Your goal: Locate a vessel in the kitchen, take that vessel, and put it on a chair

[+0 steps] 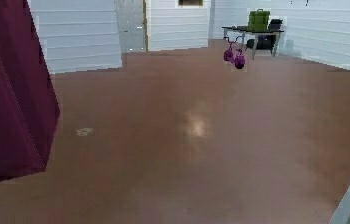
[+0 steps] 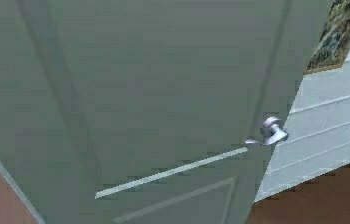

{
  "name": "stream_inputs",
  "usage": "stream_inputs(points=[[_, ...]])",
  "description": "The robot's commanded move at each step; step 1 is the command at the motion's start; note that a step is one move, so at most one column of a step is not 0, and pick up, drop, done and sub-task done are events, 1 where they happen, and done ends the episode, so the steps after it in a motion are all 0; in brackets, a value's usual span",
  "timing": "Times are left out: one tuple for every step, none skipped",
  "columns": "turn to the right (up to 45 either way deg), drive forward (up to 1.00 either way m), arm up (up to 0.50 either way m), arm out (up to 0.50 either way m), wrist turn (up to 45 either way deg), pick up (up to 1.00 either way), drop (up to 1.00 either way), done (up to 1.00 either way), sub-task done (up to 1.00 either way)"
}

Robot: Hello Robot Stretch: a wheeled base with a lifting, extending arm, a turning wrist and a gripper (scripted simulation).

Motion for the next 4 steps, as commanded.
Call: stream_inputs(points=[[0.0, 0.35, 0.0, 0.0, 0.0, 0.0, 0.0, 0.0, 0.0], [33.0, 0.0, 0.0, 0.0, 0.0, 0.0, 0.0, 0.0, 0.0], [0.0, 0.85, 0.0, 0.0, 0.0, 0.0, 0.0, 0.0, 0.0], [42.0, 0.0, 0.0, 0.0, 0.0, 0.0, 0.0, 0.0, 0.0]])
